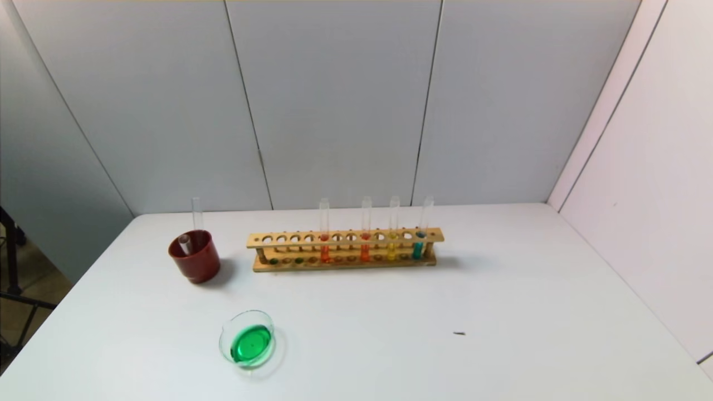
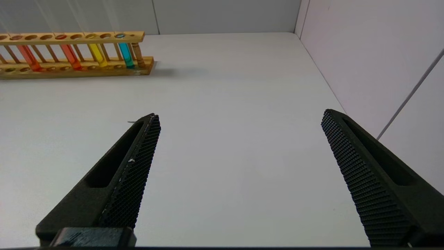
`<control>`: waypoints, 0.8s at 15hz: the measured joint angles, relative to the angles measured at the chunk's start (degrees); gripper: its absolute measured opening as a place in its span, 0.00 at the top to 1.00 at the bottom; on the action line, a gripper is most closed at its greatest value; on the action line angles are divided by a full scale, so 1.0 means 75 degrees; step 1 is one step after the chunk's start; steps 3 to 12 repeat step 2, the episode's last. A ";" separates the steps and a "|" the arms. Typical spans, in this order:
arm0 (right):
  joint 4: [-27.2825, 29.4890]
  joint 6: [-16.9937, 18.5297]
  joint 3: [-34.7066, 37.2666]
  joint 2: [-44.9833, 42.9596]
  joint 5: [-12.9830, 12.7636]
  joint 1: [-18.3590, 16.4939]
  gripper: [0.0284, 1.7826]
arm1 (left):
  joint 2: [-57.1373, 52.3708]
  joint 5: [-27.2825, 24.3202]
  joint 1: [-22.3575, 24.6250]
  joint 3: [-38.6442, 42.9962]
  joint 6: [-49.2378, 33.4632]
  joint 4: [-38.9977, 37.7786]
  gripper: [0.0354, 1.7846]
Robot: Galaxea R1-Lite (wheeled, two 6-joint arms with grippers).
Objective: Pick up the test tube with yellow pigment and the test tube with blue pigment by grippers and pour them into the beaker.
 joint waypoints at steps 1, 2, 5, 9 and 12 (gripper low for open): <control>-0.0003 0.0002 -0.0002 0.0000 0.0000 0.0000 0.05 | 0.0000 0.0003 0.0000 0.0000 0.0000 0.0000 0.02; -0.0003 0.0005 -0.0005 0.0000 0.0000 0.0000 0.05 | 0.0000 0.0000 0.0000 0.0000 -0.0007 0.0000 0.02; -0.0003 0.0005 -0.0005 0.0000 0.0000 0.0000 0.05 | 0.0000 0.0000 0.0000 0.0000 -0.0007 0.0000 0.02; -0.0003 0.0005 -0.0005 0.0000 0.0000 0.0000 0.05 | 0.0000 0.0000 0.0000 0.0000 -0.0007 0.0000 0.02; -0.0003 0.0005 -0.0005 0.0000 0.0000 0.0000 0.05 | 0.0000 0.0000 0.0000 0.0000 -0.0007 0.0000 0.02</control>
